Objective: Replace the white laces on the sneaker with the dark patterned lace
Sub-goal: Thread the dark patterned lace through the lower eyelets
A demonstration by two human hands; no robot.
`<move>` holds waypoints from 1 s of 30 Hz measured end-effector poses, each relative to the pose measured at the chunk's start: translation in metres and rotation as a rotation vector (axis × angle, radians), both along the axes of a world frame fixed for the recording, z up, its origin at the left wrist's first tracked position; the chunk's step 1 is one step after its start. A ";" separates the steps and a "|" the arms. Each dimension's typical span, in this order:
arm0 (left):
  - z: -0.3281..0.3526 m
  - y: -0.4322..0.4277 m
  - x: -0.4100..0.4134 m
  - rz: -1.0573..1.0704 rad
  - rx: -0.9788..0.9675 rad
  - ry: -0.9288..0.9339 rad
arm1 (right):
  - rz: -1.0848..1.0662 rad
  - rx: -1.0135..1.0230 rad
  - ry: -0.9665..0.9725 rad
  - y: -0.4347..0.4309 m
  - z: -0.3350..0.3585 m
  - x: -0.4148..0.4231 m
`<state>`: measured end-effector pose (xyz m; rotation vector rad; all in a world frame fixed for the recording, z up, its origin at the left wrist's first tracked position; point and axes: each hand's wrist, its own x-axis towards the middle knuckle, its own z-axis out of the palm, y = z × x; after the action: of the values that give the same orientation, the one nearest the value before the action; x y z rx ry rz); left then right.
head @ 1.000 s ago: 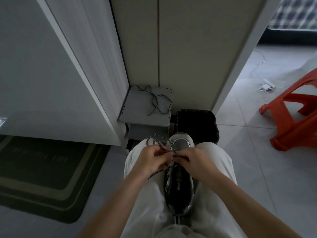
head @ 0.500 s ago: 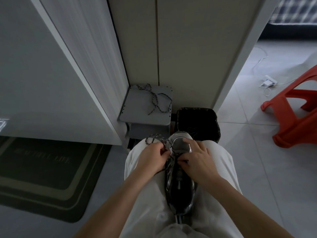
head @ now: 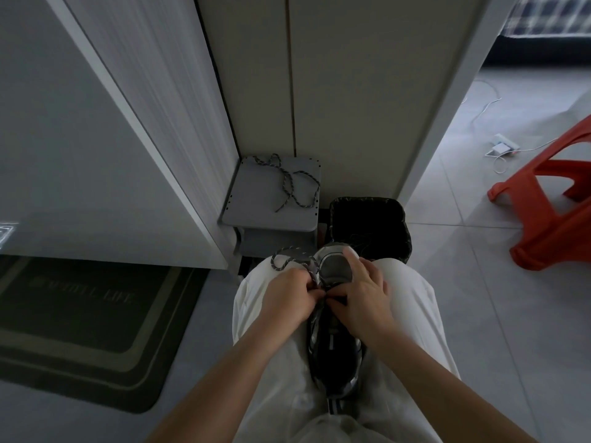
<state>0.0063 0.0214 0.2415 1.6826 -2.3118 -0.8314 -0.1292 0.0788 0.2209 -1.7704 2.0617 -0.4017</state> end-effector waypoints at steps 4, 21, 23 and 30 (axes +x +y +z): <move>-0.005 -0.001 0.000 -0.055 0.000 -0.035 | -0.049 -0.010 -0.023 -0.001 -0.004 0.003; -0.012 0.002 0.005 0.046 0.032 0.108 | 0.063 -0.112 0.166 0.002 0.002 0.006; -0.015 0.004 0.003 0.004 0.125 0.193 | 0.070 -0.151 0.148 0.005 0.003 0.002; -0.020 0.001 0.004 -0.071 0.305 0.182 | -0.047 -0.367 0.070 0.034 0.010 -0.018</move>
<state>0.0103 0.0219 0.2218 1.5596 -2.2203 -1.3502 -0.1476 0.1131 0.2307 -1.9647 2.1901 -0.7850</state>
